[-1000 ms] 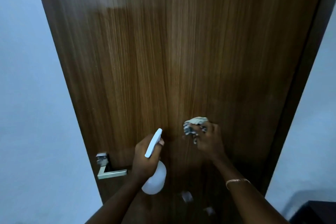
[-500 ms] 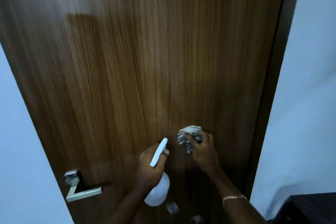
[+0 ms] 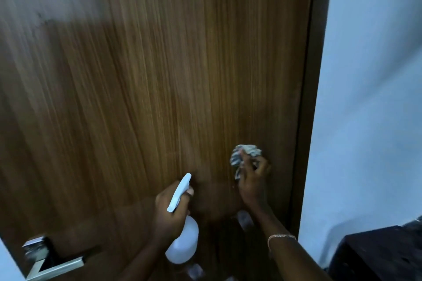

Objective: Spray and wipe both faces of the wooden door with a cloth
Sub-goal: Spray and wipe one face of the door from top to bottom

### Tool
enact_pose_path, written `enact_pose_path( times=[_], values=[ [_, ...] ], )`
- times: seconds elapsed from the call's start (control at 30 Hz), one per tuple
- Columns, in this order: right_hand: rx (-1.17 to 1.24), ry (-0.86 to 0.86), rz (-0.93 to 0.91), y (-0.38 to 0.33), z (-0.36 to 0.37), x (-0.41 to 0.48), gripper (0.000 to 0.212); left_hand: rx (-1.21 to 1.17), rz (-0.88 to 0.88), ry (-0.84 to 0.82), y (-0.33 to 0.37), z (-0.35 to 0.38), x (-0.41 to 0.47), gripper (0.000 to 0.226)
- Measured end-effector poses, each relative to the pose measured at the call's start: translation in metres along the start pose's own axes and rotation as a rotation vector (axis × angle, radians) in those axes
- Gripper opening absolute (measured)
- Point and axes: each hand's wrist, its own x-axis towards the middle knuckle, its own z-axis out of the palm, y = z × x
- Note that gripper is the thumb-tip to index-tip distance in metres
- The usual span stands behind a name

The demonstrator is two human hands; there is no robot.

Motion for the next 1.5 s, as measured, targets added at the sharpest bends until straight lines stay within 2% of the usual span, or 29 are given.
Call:
enact_pose_path(
  times=[0.1, 0.17, 0.23, 0.33, 0.37, 0.4, 0.43, 0.5, 0.57, 0.67, 0.7, 0.77, 0.83, 0.9, 0.93, 1.0, 1.1, 1.13, 1.2, 1.27, 1.33, 1.4, 1.5],
  values=[
    [-0.010, 0.211, 0.359, 0.035, -0.017, 0.060, 0.056, 0.007, -0.004, -0.004, -0.010, 0.006, -0.002, 0.022],
    [0.081, 0.352, 0.424, 0.026, -0.027, 0.115, 0.051, 0.026, -0.005, -0.009, -0.013, 0.012, 0.000, 0.022],
    [0.063, 0.356, 0.266, 0.003, -0.028, 0.138, 0.052, 0.034, 0.005, -0.005, -0.013, 0.019, 0.005, 0.025],
    [0.050, 0.082, -0.134, 0.001, -0.019, 0.096, 0.060, 0.057, -0.004, -0.033, -0.012, 0.031, 0.010, 0.021],
    [0.025, -0.013, -0.196, 0.015, -0.016, 0.072, 0.066, 0.073, 0.010, -0.051, -0.012, 0.032, 0.010, 0.021],
    [0.023, -0.062, -0.179, 0.031, -0.016, 0.050, 0.073, 0.095, 0.044, -0.058, -0.013, 0.033, 0.010, 0.022],
    [0.034, -0.032, -0.104, 0.050, -0.017, 0.038, 0.076, 0.099, 0.075, -0.059, -0.013, 0.035, 0.009, 0.022],
    [0.103, 0.147, 0.133, 0.070, -0.023, 0.049, 0.070, 0.051, 0.066, -0.033, -0.011, 0.042, 0.006, 0.022],
    [0.144, 0.349, 0.287, 0.073, -0.032, 0.097, 0.053, 0.008, 0.047, -0.007, -0.009, 0.047, 0.004, 0.024],
    [0.212, 0.449, 0.331, 0.049, -0.057, 0.192, 0.047, 0.017, 0.082, 0.003, -0.010, 0.046, 0.005, 0.029],
    [0.189, 0.441, 0.302, 0.038, -0.065, 0.212, 0.047, 0.036, 0.107, 0.006, -0.009, 0.045, 0.006, 0.031],
    [0.117, 0.387, 0.110, 0.024, -0.071, 0.223, 0.046, 0.042, 0.130, 0.020, -0.007, 0.048, 0.009, 0.035],
    [0.079, 0.228, -0.148, 0.033, -0.063, 0.191, 0.047, 0.020, 0.109, 0.028, -0.003, 0.052, 0.013, 0.031],
    [0.024, 0.101, -0.250, 0.068, -0.048, 0.136, 0.050, 0.006, 0.090, 0.027, -0.002, 0.054, 0.015, 0.029],
    [0.029, 0.092, -0.205, 0.087, -0.042, 0.112, 0.053, 0.005, 0.083, 0.028, -0.002, 0.053, 0.014, 0.028],
    [0.107, 0.183, 0.014, 0.111, -0.036, 0.096, 0.057, -0.010, 0.083, 0.036, -0.002, 0.054, 0.011, 0.026],
    [0.196, 0.321, 0.293, 0.094, -0.033, 0.116, 0.058, -0.029, 0.066, 0.035, -0.003, 0.056, 0.004, 0.026],
    [0.189, 0.310, 0.285, 0.079, -0.033, 0.118, 0.057, -0.034, 0.058, 0.036, -0.003, 0.057, 0.002, 0.027],
    [0.111, 0.216, 0.125, 0.062, -0.027, 0.096, 0.055, -0.033, 0.044, 0.032, -0.005, 0.056, -0.002, 0.028],
    [0.051, 0.049, -0.011, 0.071, -0.016, 0.051, 0.058, -0.037, 0.011, 0.026, -0.006, 0.054, -0.004, 0.027],
    [-0.002, -0.039, -0.012, 0.099, -0.008, 0.008, 0.065, -0.056, -0.025, 0.029, -0.008, 0.051, -0.007, 0.026],
    [0.007, 0.006, 0.155, 0.124, -0.008, -0.002, 0.067, -0.073, -0.044, 0.026, -0.009, 0.050, -0.010, 0.024],
    [0.147, 0.177, 0.559, 0.117, -0.015, 0.032, 0.057, -0.073, -0.035, 0.008, -0.012, 0.051, -0.020, 0.020]
  ],
)
